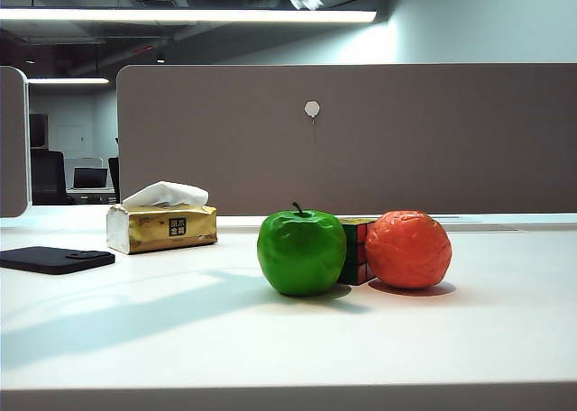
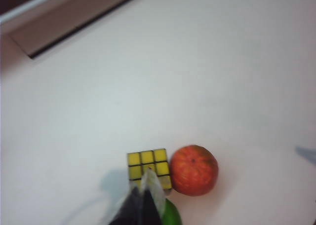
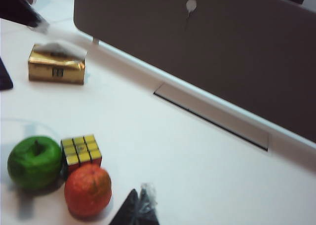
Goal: Move all the fruits on the tabletop near the face of the Rubik's cube that has the color most similar to each fruit.
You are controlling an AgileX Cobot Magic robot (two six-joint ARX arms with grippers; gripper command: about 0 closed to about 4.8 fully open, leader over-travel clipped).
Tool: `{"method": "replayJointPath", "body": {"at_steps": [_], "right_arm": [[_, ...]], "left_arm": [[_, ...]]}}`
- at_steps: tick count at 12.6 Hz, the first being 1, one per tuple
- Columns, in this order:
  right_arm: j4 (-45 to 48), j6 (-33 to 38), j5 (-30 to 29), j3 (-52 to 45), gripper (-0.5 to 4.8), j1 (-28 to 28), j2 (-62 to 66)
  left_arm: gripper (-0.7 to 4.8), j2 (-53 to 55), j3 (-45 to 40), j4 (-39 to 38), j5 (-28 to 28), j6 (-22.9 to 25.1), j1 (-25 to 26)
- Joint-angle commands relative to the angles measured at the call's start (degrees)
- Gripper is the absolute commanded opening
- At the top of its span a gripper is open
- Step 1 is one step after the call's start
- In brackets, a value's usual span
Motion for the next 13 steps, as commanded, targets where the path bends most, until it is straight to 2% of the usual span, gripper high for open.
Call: {"method": "replayJointPath", "body": {"at_steps": [1, 2, 4, 6, 9, 10, 12, 13], "right_arm": [[7.85, -0.15, 0.26, 0.35, -0.01, -0.07, -1.60], [5.92, -0.15, 0.37, 4.28, -0.01, -0.04, -3.98], [2.60, -0.22, 0.50, 7.32, -0.01, -0.02, -3.61], [-8.76, -0.61, 4.04, 17.25, -0.01, 0.09, -1.68], [-23.61, -0.15, 4.70, 32.72, -0.01, 0.15, 2.89], [-25.07, -0.17, 3.87, 36.39, -0.01, 0.17, 3.80], [-27.69, -1.88, 2.12, 37.33, -0.01, 1.09, 3.65], [-30.64, -1.07, 1.03, 33.92, -0.01, 5.18, 3.43]], "left_arm": [[-0.05, -6.10, 0.15, -0.92, -0.13, 0.46, 5.99], [-0.05, -12.33, 0.11, -4.81, -0.11, 2.08, 14.16], [-0.05, -13.79, 0.04, -5.27, -0.11, 2.54, 15.72], [-0.05, -17.09, -0.26, -5.22, 0.37, 2.60, 19.12], [-0.05, -20.26, -1.18, -6.34, 1.18, 3.87, 19.80], [-0.05, -21.35, -2.27, -6.27, 1.53, 3.85, 19.80], [-0.05, -26.60, -9.22, -6.08, 1.64, 3.87, 19.80], [-0.05, -29.88, -13.20, -5.95, 1.62, 3.85, 19.80]]}}
